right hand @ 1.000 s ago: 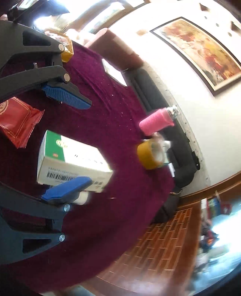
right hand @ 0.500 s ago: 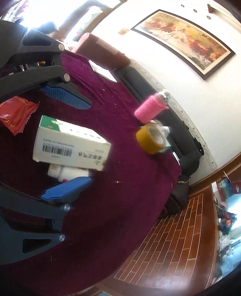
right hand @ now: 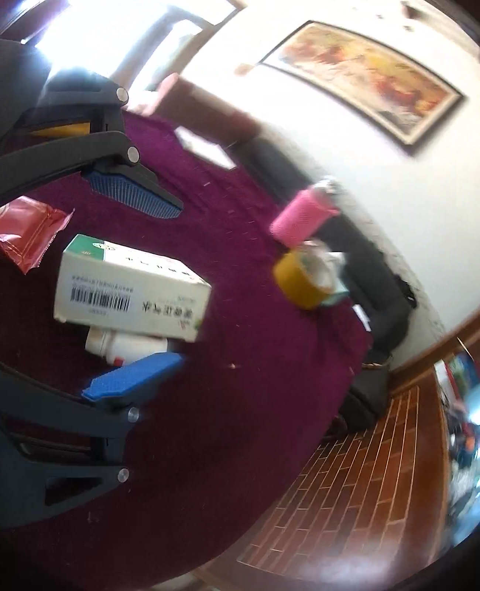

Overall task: Organize objects
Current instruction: 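Grasp the white-and-green medicine box with the right gripper while the left gripper holds the black packet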

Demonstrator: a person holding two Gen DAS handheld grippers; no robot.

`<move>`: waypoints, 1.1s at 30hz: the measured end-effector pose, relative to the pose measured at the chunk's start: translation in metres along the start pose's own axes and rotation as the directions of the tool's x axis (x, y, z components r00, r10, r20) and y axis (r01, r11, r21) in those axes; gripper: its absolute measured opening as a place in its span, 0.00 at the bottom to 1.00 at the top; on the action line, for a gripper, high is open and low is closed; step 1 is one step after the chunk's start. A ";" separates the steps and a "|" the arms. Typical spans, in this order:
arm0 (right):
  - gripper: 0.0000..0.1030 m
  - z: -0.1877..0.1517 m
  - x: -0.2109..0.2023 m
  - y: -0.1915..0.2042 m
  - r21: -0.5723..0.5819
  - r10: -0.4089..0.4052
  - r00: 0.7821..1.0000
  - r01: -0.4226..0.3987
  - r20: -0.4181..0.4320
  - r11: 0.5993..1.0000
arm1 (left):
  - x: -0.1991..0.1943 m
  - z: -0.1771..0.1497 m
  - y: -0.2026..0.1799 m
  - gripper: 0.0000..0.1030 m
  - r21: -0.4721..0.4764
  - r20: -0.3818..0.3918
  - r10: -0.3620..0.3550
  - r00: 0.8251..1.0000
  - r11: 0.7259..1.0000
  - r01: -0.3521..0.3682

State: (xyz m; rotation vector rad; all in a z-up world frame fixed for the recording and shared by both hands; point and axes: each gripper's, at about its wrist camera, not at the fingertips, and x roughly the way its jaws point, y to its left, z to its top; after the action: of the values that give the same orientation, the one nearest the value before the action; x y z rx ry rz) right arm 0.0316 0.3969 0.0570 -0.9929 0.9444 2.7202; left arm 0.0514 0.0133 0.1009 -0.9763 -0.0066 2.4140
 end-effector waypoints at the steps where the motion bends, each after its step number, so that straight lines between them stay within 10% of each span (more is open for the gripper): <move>1: 0.73 0.003 0.014 0.009 -0.046 -0.058 0.997 0.055 -0.058 0.997 | -0.003 -0.002 0.003 0.37 -0.009 0.003 -0.005 1.000 1.000 0.005; 4: 0.73 0.002 0.044 0.037 -0.170 -0.148 0.975 0.119 -0.164 0.978 | -0.020 -0.011 0.005 0.37 -0.032 0.021 -0.012 1.000 0.999 0.013; 8: 0.73 -0.003 0.044 0.069 -0.230 -0.049 0.973 -0.004 -0.225 0.973 | -0.030 -0.017 0.018 0.37 -0.051 0.040 -0.010 0.999 0.999 0.012; 19: 0.74 -0.006 0.079 0.077 -0.341 -0.289 0.912 0.183 -0.291 0.922 | -0.043 -0.030 0.044 0.37 -0.109 0.047 -0.039 0.998 0.993 0.044; 33: 0.39 -0.058 0.065 0.131 -0.500 -0.298 0.892 0.097 -0.339 0.861 | -0.058 -0.040 0.066 0.37 -0.175 0.069 -0.032 0.997 0.984 0.043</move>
State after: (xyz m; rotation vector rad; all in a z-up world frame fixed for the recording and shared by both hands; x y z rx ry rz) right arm -0.0247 0.2498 0.0509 -1.6873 0.1623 2.6552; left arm 0.0809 -0.0791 0.0957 -0.9643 -0.2645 2.4413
